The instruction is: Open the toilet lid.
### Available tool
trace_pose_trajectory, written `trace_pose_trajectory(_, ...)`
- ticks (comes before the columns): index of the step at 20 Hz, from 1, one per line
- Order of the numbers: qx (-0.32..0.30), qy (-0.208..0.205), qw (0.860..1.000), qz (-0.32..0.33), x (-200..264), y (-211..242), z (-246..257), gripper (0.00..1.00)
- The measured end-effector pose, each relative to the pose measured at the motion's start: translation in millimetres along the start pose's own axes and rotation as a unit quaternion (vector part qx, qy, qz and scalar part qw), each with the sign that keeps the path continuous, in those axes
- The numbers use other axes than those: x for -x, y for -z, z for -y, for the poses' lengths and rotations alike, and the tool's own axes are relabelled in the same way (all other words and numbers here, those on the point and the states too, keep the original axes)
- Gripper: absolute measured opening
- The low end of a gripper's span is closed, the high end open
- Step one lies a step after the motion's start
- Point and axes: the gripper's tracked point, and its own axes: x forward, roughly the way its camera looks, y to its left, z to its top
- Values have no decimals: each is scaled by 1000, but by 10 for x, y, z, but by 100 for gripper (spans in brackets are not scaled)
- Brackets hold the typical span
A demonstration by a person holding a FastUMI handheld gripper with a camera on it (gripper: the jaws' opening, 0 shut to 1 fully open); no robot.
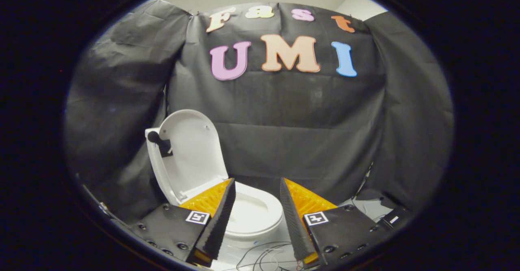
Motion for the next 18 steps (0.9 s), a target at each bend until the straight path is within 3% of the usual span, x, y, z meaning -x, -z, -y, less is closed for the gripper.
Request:
trace_pose_trajectory(7, -24, 5, 999, 45, 406, -140, 55, 69)
trace_pose_trajectory(18, -24, 4, 999, 32, 383, -66, 40, 72)
